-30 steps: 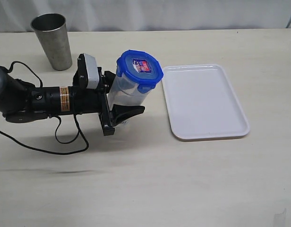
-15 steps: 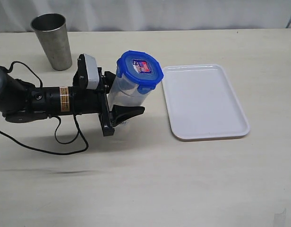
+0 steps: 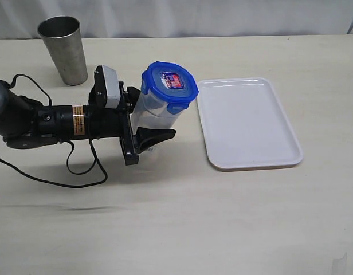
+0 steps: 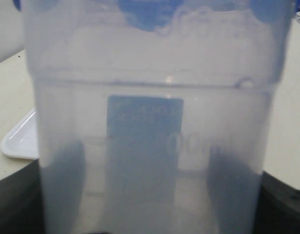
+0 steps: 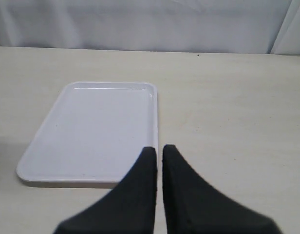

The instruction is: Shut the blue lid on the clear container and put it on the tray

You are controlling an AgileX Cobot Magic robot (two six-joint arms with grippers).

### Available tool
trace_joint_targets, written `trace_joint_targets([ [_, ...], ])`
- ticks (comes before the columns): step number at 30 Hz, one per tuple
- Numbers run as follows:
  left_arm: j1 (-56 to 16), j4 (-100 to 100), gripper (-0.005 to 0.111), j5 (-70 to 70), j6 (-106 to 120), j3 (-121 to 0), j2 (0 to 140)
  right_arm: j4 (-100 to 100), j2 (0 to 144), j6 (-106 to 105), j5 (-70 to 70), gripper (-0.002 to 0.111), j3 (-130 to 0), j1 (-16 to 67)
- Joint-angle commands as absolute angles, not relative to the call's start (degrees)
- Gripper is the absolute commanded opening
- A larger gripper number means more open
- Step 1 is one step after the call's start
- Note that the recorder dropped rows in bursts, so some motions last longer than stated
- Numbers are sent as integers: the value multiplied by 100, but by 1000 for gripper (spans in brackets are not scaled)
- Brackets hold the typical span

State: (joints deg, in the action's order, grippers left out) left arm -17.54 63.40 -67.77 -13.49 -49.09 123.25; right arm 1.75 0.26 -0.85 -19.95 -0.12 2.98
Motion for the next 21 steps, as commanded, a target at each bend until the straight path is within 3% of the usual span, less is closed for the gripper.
trace_joint_targets([
  [1, -1803, 6220, 0, -6996, -1356, -4946, 12267, 210, 0, -133, -1984, 4, 0, 266],
  [21, -2044, 5251, 0, -6996, -1342, -4946, 12267, 210, 0, -133, -1984, 4, 0, 266],
])
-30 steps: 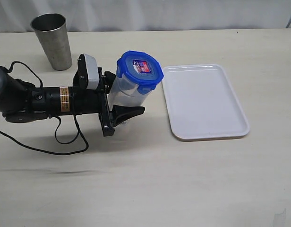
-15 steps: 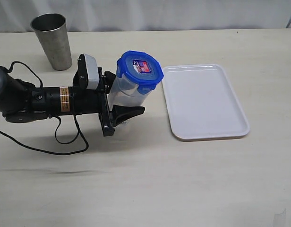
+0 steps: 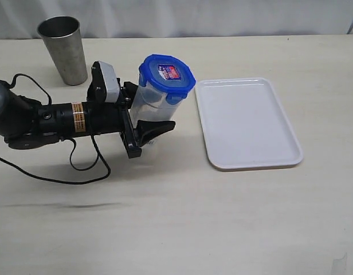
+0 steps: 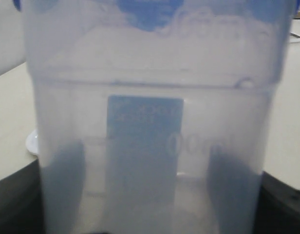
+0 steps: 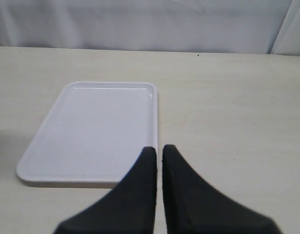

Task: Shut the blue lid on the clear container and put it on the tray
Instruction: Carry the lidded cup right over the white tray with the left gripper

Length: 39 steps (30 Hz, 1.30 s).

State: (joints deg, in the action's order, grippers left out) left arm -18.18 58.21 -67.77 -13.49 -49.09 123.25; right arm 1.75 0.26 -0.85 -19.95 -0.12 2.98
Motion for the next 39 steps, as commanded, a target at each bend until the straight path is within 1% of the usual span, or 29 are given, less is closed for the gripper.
trace_joint_targets([
  [1, -2141, 5085, 0, -6996, -1275, -4955, 12267, 210, 0, -133, -1984, 4, 0, 266],
  [3, -2316, 4924, 0, -6996, -1137, -5076, 12267, 210, 0, -133, -1984, 4, 0, 266],
  [7, -2720, 4866, 0, -6044, -1129, -5583, 12267, 210, 0, -133, -1984, 4, 0, 266],
  [8, -2894, 4866, 0, -5411, -1129, -5878, 12267, 210, 0, -133, -1984, 4, 0, 266],
  [13, -3258, 4892, 0, -3621, -1091, -6727, 12267, 210, 0, -63, -1984, 4, 0, 266],
  [16, -3546, 4892, 0, -1956, -603, -7286, 12267, 210, 0, -63, -1984, 4, 0, 266],
  [19, -3803, 4892, 0, -1037, 82, -7677, 12267, 210, 0, -63, -1984, 4, 0, 266],
  [23, -4132, 4896, 0, -180, 817, -8117, 12267, 210, 0, -63, -1984, 4, 0, 266],
  [31, -4496, 4972, 0, 1105, 1752, -8430, 12267, 210, 0, -63, -1984, 4, 0, 266],
  [39, -4787, 6239, 0, 2014, 1824, -8430, 12267, 210, 0, -63, -1984, 4, 0, 266],
])
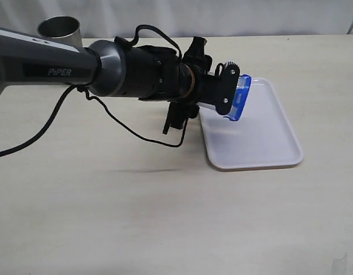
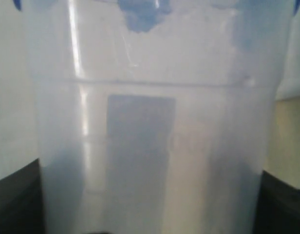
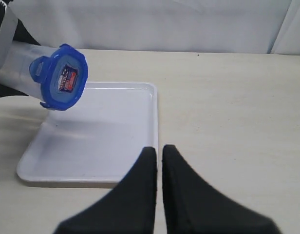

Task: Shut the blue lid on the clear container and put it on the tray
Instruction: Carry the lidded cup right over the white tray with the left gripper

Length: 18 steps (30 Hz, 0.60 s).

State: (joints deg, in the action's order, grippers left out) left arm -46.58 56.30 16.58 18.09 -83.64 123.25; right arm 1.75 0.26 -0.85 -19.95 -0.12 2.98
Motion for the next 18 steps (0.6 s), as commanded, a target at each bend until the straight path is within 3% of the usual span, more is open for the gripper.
trace_joint_targets([
  [1, -4816, 6410, 0, 2106, 1824, -8430, 12267, 210, 0, -63, -1984, 4, 0, 266],
  [18, -4944, 8775, 0, 2897, 1824, -8430, 12267, 210, 0, -63, -1984, 4, 0, 266],
])
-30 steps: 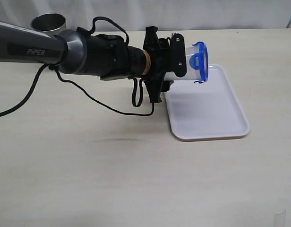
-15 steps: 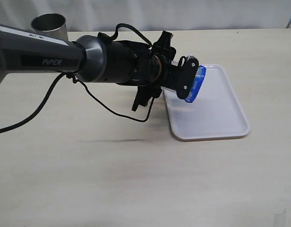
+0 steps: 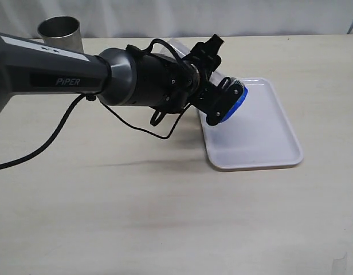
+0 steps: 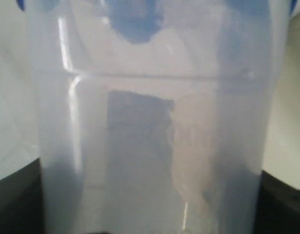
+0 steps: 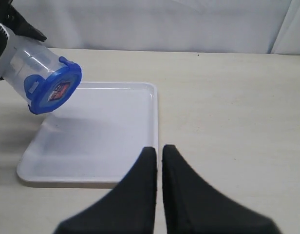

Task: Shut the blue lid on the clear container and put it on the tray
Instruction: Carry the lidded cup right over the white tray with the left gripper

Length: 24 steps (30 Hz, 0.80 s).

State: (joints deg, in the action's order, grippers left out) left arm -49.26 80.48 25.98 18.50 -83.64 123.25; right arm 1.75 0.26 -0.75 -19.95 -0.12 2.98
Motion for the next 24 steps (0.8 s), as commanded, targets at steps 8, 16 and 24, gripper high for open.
trace_joint_targets([
  [8, -4944, 9688, 0, 3224, 1813, -8430, 12267, 210, 0, -63, -1984, 4, 0, 266],
  [16, -4944, 9678, 0, 2811, 1404, -8430, 12267, 210, 0, -63, -1984, 4, 0, 266],
  [24, -4944, 9678, 0, 1409, -1502, -8430, 12267, 210, 0, -63, -1984, 4, 0, 266],
])
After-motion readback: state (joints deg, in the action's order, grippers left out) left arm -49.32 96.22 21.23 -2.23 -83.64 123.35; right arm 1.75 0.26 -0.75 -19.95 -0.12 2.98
